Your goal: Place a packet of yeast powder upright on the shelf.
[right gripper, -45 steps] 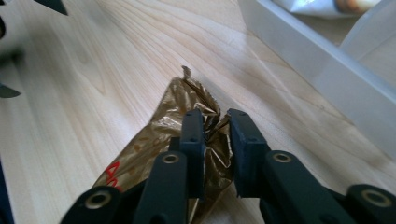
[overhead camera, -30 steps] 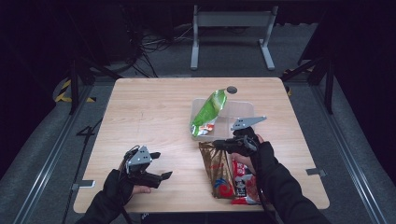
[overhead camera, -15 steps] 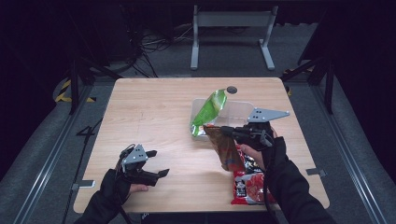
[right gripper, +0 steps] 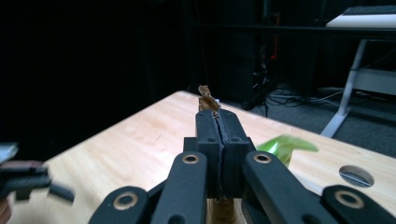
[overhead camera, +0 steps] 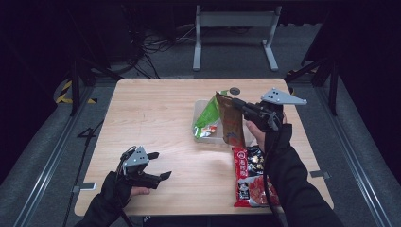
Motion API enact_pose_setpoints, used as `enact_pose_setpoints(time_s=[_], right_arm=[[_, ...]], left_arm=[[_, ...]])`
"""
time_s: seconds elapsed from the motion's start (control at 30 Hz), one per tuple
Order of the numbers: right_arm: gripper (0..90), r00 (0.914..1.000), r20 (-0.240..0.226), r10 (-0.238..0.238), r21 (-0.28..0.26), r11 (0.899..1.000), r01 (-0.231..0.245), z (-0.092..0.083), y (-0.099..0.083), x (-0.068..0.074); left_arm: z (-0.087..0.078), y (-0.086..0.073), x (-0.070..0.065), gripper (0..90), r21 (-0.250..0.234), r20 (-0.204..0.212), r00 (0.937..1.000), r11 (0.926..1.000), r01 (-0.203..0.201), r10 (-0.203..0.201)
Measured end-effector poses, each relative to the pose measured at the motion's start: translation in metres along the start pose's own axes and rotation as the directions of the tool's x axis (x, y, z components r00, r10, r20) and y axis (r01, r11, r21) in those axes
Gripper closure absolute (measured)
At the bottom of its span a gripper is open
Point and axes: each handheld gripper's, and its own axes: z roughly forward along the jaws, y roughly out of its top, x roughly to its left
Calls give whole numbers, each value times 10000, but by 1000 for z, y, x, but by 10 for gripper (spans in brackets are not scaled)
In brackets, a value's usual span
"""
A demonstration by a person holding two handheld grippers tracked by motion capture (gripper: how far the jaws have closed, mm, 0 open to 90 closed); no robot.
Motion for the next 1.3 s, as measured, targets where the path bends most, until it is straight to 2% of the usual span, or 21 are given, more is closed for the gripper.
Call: enact_pose_setpoints(time_s=[0.07,0.23,0.27,0.3,0.33,0.4,0.5,0.6,0.73,1.0,1.17,1.3], right_arm=[[895,9998,192,52,-33,10000,-51,6,3,-1],[895,9962,841,-209,-197,9995,227,21,9,-2],[895,9962,841,-209,-197,9995,227,21,9,-2],[895,9934,1143,33,-316,9995,3,27,10,-5],[895,9934,1143,33,-316,9995,3,27,10,-5],[895,9883,1521,85,-474,9989,-13,32,10,-6],[895,9810,1864,532,-805,9960,-387,33,7,-7],[895,9780,1946,754,-1186,9915,-529,26,1,-5],[895,9762,1981,879,-1431,9879,-599,19,0,-5],[895,9685,2211,1145,-1843,9801,-738,8,-2,-9],[895,9640,2111,1615,-2183,9691,-1146,0,-6,-15],[895,9612,2121,1761,-2207,9669,-1285,-1,-10,-18]], left_arm=[[0,0,0,158,-27,30,10000,10000,-1,1],[-2,0,0,158,-69,63,10000,10000,-23,24],[-2,0,0,158,-69,63,10000,10000,-23,24],[-2,0,0,158,-65,57,10000,10000,-46,46],[-2,0,0,158,-81,65,10000,10000,-48,49],[-2,0,0,158,-86,71,10000,10000,-32,33],[-2,0,0,158,-85,92,9999,9999,-55,56],[-3,-1,1,158,-95,115,9999,10000,-3,4],[-2,-2,2,158,-6,4,10000,10000,3,-3],[0,-1,0,158,63,39,10000,10000,-61,61],[-1,-2,1,158,39,49,10000,10000,-29,29],[0,-1,0,158,79,69,10000,10000,-49,48]])
